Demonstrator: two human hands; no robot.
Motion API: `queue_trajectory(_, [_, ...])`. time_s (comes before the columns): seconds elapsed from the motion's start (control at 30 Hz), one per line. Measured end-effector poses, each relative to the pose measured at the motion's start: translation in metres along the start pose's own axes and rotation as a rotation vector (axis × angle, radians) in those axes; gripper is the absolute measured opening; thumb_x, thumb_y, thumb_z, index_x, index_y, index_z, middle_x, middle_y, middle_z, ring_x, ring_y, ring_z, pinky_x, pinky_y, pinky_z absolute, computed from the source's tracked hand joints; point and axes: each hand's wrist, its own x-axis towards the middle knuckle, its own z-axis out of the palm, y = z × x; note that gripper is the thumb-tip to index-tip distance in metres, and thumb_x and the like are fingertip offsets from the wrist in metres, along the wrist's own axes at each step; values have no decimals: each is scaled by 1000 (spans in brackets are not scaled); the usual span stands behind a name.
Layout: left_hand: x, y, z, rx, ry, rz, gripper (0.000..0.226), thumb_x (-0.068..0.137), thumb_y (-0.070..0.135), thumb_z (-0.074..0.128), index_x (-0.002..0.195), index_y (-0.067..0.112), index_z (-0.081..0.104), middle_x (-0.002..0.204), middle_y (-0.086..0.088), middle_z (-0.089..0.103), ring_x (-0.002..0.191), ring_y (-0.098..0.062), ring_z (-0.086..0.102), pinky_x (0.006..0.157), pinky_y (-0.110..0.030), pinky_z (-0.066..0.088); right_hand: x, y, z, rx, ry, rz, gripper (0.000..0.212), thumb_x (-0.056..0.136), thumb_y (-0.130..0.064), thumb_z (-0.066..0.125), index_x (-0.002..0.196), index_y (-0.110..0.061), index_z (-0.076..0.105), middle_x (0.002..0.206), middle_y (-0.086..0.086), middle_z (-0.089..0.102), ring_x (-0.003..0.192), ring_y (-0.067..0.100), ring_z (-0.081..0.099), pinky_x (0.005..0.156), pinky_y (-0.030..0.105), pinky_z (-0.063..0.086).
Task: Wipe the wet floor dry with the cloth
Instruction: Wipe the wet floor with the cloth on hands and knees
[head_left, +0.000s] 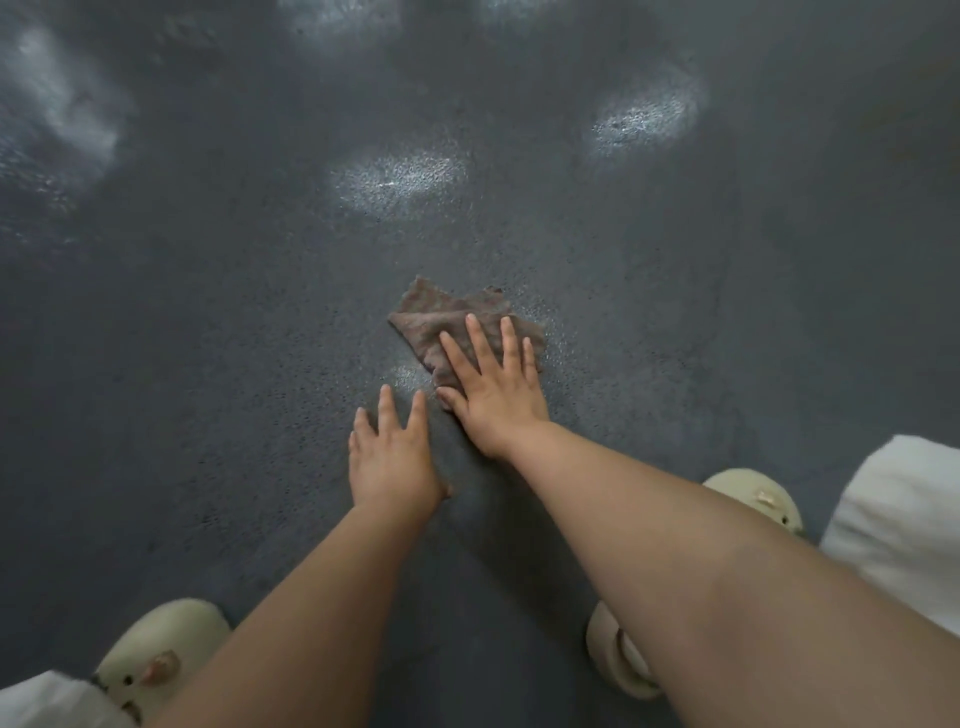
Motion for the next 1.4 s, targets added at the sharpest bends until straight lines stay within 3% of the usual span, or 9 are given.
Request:
queue_trajectory(0.17, [18, 32, -8, 25, 72, 52, 106, 81, 40, 71, 151, 25, -7, 157, -13, -17, 145, -31, -8, 117, -40, 3, 9, 74, -10, 46, 64, 168, 63, 98, -54, 19, 149, -34, -11, 157, -4, -22, 142, 31, -24, 114, 47, -13])
queue_trajectory(0.33, [26, 74, -13, 44, 76, 208, 107, 81, 37, 72, 151, 25, -8, 156, -10, -19, 145, -29, -10, 118, -40, 3, -13, 154, -3, 193, 154, 572, 63, 99, -51, 21, 151, -27, -4, 159, 1, -14, 144, 35, -15, 115, 48, -6])
queue_trajectory(0.47, [30, 97, -10, 80, 75, 268, 107, 81, 36, 72, 151, 26, -8, 156, -10, -20, 145, -31, -11, 118, -42, 2, -33, 164, 14, 387, 205, 932, 65, 99, -50, 23, 152, -22, -1, 159, 4, -11, 144, 38, -11, 115, 50, -2])
queue_trajectory(0.57, [34, 109, -9, 117, 70, 286, 110, 78, 42, 73, 150, 29, -10, 155, -10, -22, 144, -35, -13, 117, -45, 0, -29, 152, 18, 446, 222, 1039, 65, 98, -51, 24, 152, -23, 0, 159, 5, -10, 143, 41, -10, 114, 54, -1])
queue_trajectory(0.77, [50, 122, -16, 184, 81, 253, 121, 70, 57, 73, 148, 32, -16, 155, -12, -24, 143, -39, -14, 115, -52, 1, -1, 190, -3, 416, 163, 999, 62, 98, -55, 18, 150, -33, -6, 158, 3, -17, 142, 41, -15, 112, 58, -5])
queue_trajectory(1.07, [61, 132, -15, 180, 28, 202, 113, 76, 57, 66, 148, 32, -17, 154, -9, -26, 143, -38, -16, 115, -55, 5, 54, 254, -46, 332, 159, 843, 61, 97, -56, 18, 150, -35, -5, 158, 2, -17, 142, 40, -16, 112, 59, -6])
queue_trajectory(1.4, [62, 138, -16, 197, -7, 191, 110, 81, 51, 65, 147, 29, -20, 152, -13, -31, 140, -42, -21, 115, -58, 6, 130, 255, -94, 328, 172, 816, 59, 96, -59, 16, 149, -40, -3, 158, 0, -16, 142, 42, -16, 110, 61, -7])
